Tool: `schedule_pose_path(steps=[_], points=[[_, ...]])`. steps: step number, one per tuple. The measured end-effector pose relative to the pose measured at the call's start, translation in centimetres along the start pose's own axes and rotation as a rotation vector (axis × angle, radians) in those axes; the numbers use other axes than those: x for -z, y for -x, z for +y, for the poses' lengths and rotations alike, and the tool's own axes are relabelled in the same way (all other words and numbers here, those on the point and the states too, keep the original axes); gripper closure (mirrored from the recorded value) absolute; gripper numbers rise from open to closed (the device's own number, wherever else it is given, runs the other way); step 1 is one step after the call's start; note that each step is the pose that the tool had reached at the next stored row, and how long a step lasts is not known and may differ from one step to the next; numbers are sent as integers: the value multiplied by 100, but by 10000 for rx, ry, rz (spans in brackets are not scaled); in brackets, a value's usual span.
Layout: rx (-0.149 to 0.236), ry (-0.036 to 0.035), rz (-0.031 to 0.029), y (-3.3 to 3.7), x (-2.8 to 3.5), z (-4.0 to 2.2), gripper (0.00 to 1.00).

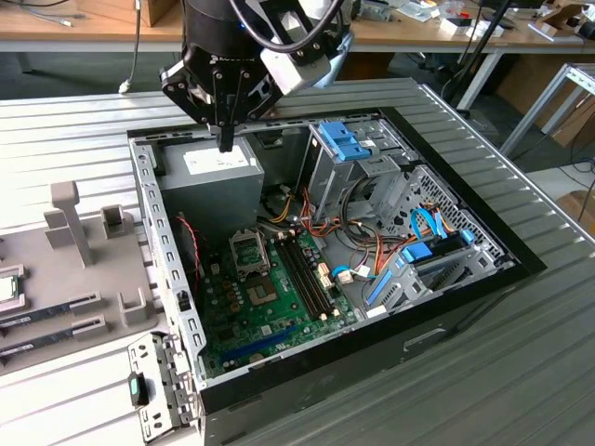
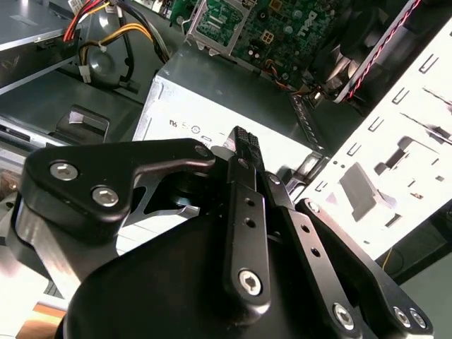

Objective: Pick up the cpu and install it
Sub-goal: 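Reach for the cpu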

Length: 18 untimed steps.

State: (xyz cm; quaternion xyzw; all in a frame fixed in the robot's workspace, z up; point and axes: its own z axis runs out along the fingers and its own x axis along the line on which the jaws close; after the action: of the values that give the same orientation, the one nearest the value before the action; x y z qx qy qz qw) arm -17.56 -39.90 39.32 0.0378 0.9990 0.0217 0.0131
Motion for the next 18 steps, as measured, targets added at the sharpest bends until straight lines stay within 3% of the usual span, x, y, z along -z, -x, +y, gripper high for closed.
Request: schedule_pose_path(steps=[18], points=[[-2, 0, 0, -69, 2, -5, 89]])
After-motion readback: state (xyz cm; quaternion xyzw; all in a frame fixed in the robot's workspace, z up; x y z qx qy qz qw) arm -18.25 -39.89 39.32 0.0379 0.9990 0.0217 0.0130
